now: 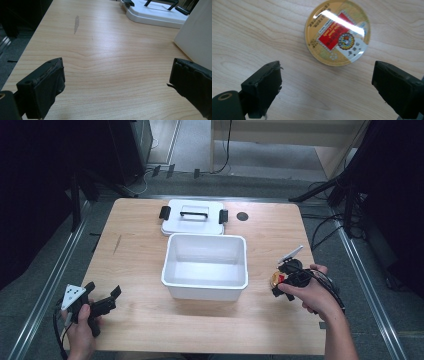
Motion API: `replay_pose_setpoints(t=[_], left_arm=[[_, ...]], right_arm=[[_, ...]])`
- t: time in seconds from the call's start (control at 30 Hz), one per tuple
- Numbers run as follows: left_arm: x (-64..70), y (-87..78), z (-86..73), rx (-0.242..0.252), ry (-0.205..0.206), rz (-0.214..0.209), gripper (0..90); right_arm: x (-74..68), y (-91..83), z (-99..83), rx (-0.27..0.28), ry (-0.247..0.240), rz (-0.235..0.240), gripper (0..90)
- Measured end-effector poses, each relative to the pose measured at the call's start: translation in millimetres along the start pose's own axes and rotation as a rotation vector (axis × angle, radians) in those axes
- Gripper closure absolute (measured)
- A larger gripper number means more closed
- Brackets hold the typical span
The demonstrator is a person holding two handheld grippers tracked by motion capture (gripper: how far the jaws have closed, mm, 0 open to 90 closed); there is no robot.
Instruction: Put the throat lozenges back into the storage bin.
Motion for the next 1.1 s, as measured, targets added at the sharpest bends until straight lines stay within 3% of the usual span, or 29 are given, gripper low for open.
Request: replay_pose_setpoints(t=[0.1,0.43,0.67,1.1], left_arm=[[0.0,-0.1,0.1,0.001,0.001,0.002,0.4],[0.0,0.1,0.0,-0.001,-0.001,0.001,0.5],[0.1,0.4,0.0,-0.003,0.0,0.001,0.4],[0.0,0.1,-0.1,-0.003,0.001,0.0,0.4]], right_arm=[[-4.8,2.9,4.3,-0.037,0.004,-0.007,4.8],[-5.3,7.4,20.7,-0.054,0.043,-0.031,3.9],[-8.4,6.4,30.4,-0.048,0.051,-0.002,9.7],[-1.9,20.7,40.6,-0.098,0.123,-0.048,8.7]])
Point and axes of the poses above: each handheld gripper's, and its own axes: y roughly forward along the jaws, z roughly out of its top, x roughly to its right, the point moved 7 cm from there along y, roughly forward along the jaws, and after that the axes turned 14 degrees about y, right-handed, at the moved point
